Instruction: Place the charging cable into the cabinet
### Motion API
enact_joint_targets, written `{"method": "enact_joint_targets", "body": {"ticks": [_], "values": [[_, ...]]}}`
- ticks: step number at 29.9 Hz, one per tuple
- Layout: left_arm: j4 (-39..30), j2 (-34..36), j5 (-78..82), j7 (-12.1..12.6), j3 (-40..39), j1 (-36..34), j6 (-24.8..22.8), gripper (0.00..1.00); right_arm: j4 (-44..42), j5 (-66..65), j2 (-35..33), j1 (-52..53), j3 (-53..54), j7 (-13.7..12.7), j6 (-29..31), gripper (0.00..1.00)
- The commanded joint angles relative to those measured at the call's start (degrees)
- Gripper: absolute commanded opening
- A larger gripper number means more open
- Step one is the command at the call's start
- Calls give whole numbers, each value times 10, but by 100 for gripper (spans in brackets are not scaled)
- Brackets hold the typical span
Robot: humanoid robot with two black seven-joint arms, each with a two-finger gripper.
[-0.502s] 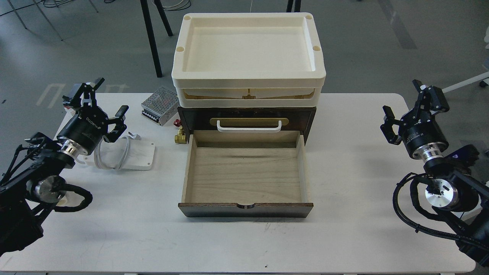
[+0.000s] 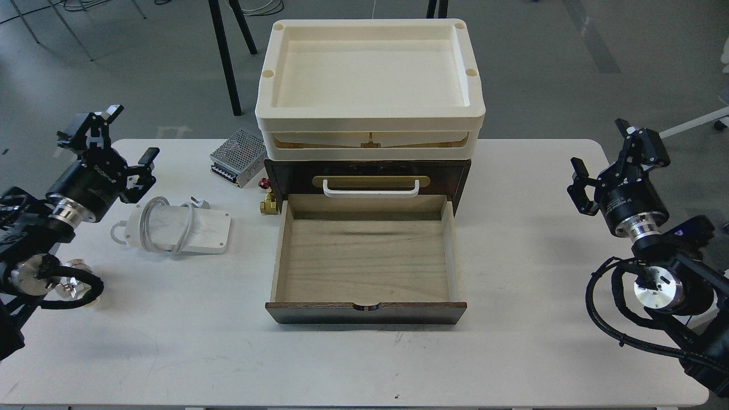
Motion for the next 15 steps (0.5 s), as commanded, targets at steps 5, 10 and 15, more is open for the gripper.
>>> {"method": "enact_joint_targets", "body": {"ticks": [5, 10, 15], "values": [[-6, 150, 245, 0, 2, -92, 0, 92, 0, 0, 0, 0, 0, 0, 0, 99], [-14, 188, 501, 0, 2, -154, 0, 90, 0, 0, 0, 0, 0, 0, 0, 99], [-31, 192, 717, 0, 2, -180, 0, 90, 0, 0, 0, 0, -1, 0, 0, 99]]}}
